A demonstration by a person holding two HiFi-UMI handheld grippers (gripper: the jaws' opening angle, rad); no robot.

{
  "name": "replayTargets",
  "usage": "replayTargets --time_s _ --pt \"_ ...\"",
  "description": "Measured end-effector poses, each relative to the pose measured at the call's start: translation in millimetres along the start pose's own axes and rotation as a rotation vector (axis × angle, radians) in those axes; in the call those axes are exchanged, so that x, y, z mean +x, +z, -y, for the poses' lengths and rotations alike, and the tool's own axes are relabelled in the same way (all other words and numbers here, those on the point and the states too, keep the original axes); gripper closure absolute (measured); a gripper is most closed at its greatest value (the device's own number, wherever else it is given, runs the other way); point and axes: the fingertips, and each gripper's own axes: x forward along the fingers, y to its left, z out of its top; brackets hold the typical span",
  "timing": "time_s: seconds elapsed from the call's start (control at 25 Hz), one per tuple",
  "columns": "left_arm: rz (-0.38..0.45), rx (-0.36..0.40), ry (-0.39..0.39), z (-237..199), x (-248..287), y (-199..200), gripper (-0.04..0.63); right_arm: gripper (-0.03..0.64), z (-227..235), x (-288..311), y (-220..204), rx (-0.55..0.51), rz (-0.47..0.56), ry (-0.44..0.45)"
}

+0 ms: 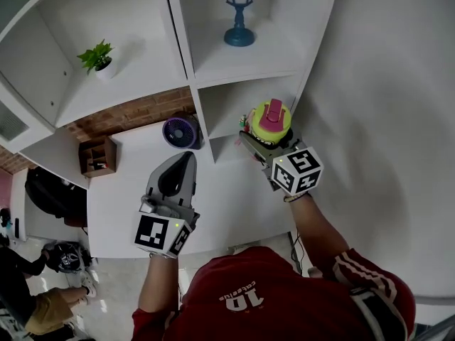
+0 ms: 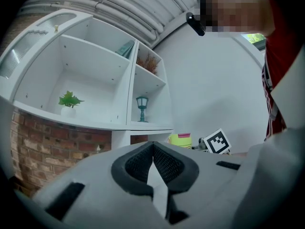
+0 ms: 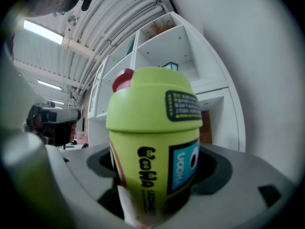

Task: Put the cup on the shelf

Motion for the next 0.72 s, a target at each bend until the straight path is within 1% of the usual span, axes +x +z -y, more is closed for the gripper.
replayTargets --time_s 0.24,0.36,0.52,0.72 --pt "-0.019 -0.006 0.042 -18.9 20.0 -10.0 0.597 0.201 17.1 35.7 -3.9 -0.022 0.007 0.033" --pt "-0.029 0.002 0.045 -24.5 31.0 -12.5 0.597 0.201 25.9 50.4 -6.3 -0.022 0.006 0.039" --pt "-0.027 -0.022 0.047 -27.0 42.4 -15.7 0.597 0.201 33.7 68.3 -8.8 -0.033 0.007 0.052" --pt "-0.035 -0.023 0.059 -28.7 47.4 -20.5 0.597 0.201 40.3 90.2 -11.5 -0.032 0.012 0.067"
